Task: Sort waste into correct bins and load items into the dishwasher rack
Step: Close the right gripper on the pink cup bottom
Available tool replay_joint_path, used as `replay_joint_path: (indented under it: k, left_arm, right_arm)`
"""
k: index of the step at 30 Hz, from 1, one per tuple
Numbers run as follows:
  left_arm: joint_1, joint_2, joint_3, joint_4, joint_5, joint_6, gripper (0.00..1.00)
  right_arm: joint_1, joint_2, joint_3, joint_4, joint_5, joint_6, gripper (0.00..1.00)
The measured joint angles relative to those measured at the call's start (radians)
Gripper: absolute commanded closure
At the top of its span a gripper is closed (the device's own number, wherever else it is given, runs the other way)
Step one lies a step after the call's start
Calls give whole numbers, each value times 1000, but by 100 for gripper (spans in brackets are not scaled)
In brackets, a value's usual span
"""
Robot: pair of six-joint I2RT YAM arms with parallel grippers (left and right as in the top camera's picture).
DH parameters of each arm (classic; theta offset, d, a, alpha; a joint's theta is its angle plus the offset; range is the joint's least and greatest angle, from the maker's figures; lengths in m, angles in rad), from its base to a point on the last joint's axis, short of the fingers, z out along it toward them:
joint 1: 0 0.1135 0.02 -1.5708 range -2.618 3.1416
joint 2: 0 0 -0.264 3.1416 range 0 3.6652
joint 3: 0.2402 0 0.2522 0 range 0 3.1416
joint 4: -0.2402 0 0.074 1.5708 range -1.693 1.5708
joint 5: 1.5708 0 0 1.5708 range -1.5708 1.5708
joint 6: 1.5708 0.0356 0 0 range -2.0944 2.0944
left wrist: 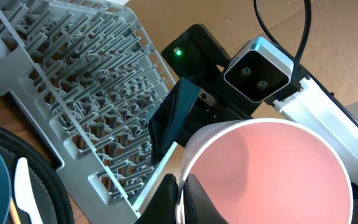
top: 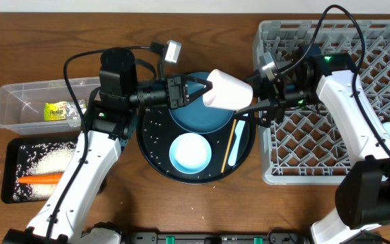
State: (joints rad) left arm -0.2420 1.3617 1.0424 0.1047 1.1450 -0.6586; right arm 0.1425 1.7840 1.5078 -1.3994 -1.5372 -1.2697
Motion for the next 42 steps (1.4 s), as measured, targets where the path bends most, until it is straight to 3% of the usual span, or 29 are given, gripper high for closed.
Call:
replay_joint_path:
  k: [16,26,29,34,40,42]
  left_arm:
    - [3,0,0,0,0,0,94]
    - [6,0,0,-53,-4,8,94]
    - [6,0,0,-53,-4,8,94]
    - [10,0,0,-63,2,13,94]
    - [10,0,0,-105,1,43,94]
    - [10,0,0,-120,0,56,94]
  right_arm:
    - [10,0,13,89,0,2,31]
    - [36,-1,29,196,0,115,33]
    - [36,-2,29,196,-1,130,41]
    - [35,-2,30,198,4,159,64]
    - [35,-2,30,196,13,170,81]
    - [35,-3,30,196,18,174,92]
